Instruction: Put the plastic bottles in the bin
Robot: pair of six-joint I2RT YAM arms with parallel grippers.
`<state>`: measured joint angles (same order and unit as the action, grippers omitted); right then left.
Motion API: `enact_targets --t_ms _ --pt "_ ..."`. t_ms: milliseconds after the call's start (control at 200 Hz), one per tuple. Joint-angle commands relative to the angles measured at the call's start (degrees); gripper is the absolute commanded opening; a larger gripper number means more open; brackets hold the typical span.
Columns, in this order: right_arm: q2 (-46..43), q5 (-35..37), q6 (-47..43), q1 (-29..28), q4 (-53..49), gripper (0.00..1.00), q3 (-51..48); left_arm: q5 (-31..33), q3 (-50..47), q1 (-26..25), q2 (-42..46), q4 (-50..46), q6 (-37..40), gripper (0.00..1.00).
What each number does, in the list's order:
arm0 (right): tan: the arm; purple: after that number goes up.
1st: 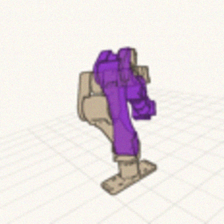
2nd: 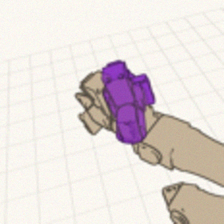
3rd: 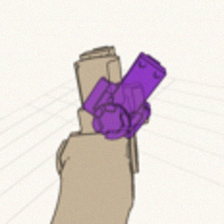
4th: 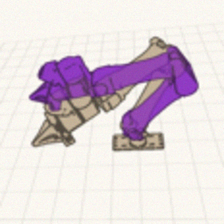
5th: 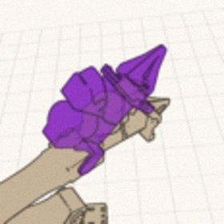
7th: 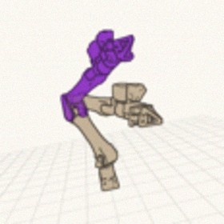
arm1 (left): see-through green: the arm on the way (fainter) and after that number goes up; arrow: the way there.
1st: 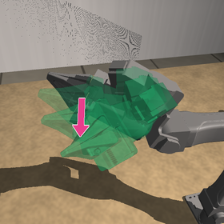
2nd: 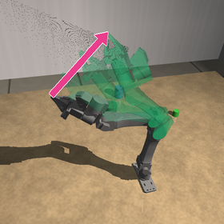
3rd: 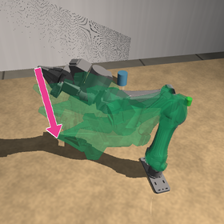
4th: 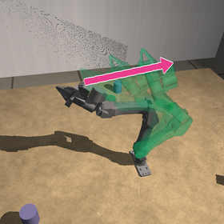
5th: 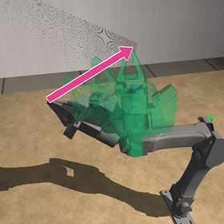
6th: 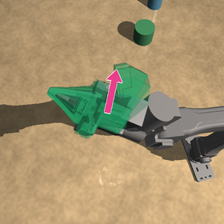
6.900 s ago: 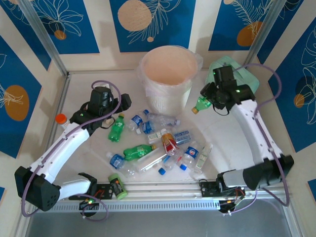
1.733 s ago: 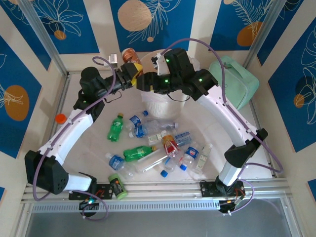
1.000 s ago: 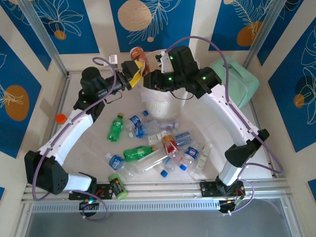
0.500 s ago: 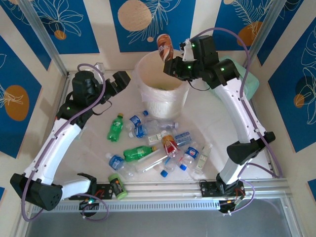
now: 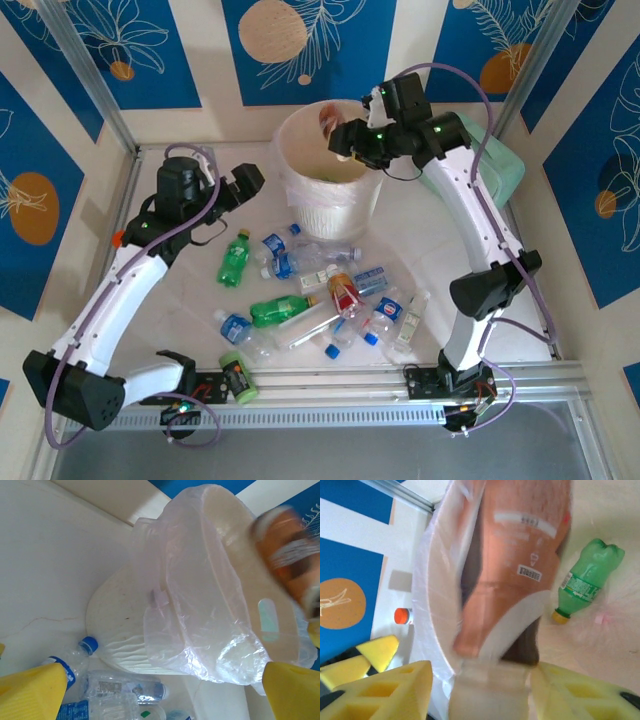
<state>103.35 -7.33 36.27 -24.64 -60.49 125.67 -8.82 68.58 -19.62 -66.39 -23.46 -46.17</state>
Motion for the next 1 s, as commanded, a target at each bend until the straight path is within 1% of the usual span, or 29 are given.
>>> enact_targets --t_ms 0,70,95,130,250,360,425,510,600,710,790,895,995 --pt "-0.2 0.6 -1.6 -0.8 -2.6 0.73 3.6 2.0 -0.9 0.5 1.5 -3.4 2.0 1.00" --pt "-0.3 2.6 -2.3 -1.6 -3.7 0.85 4.9 2.8 -1.3 0.4 2.0 -4.8 2.6 1.00" --pt "-0.4 3.3 -2.6 -1.9 -4.2 0.89 5.4 3.2 -1.4 0.5 2.3 -5.3 2.7 1.00" --pt "-0.6 4.3 -3.1 -2.4 -4.9 0.91 6.1 3.8 -1.6 0.5 2.7 -5.9 2.9 1.00" --pt "-2.7 9.3 -4.8 -5.1 -6.6 0.92 6.8 4.6 -2.4 0.5 4.0 -7.0 2.7 1.00" --pt "-6.7 14.9 -6.1 -9.1 -7.1 0.92 3.4 3.6 -3.0 0.5 5.0 -7.4 2.3 1.00" --pt "-10.7 18.5 -6.6 -12.2 -6.0 0.92 -1.7 2.9 -4.7 0.4 6.1 -7.2 2.1 1.00" --pt "-17.1 22.5 -6.9 -16.9 -2.7 0.92 -11.9 3.0 -7.9 0.4 8.1 -6.9 1.1 1.00" --pt "-23.3 25.3 -4.8 -21.0 -0.7 0.94 -22.5 3.0 -10.7 0.4 10.3 -6.9 0.5 1.00" --pt "-29.3 24.5 0.6 -23.3 0.8 0.94 -35.3 2.9 -13.5 0.5 12.9 -6.8 -0.5 1.00" --pt "-31.6 23.7 3.8 -24.8 1.3 0.94 -43.0 2.2 -15.1 0.4 14.3 -6.3 -1.5 1.00" --pt "-30.9 19.7 6.1 -25.2 1.0 0.93 -49.5 1.9 -16.5 0.5 15.5 -6.7 -2.1 1.00" --pt "-28.8 19.5 6.3 -27.0 0.6 0.93 -52.7 1.7 -17.5 0.5 16.5 -7.2 -3.0 0.99"
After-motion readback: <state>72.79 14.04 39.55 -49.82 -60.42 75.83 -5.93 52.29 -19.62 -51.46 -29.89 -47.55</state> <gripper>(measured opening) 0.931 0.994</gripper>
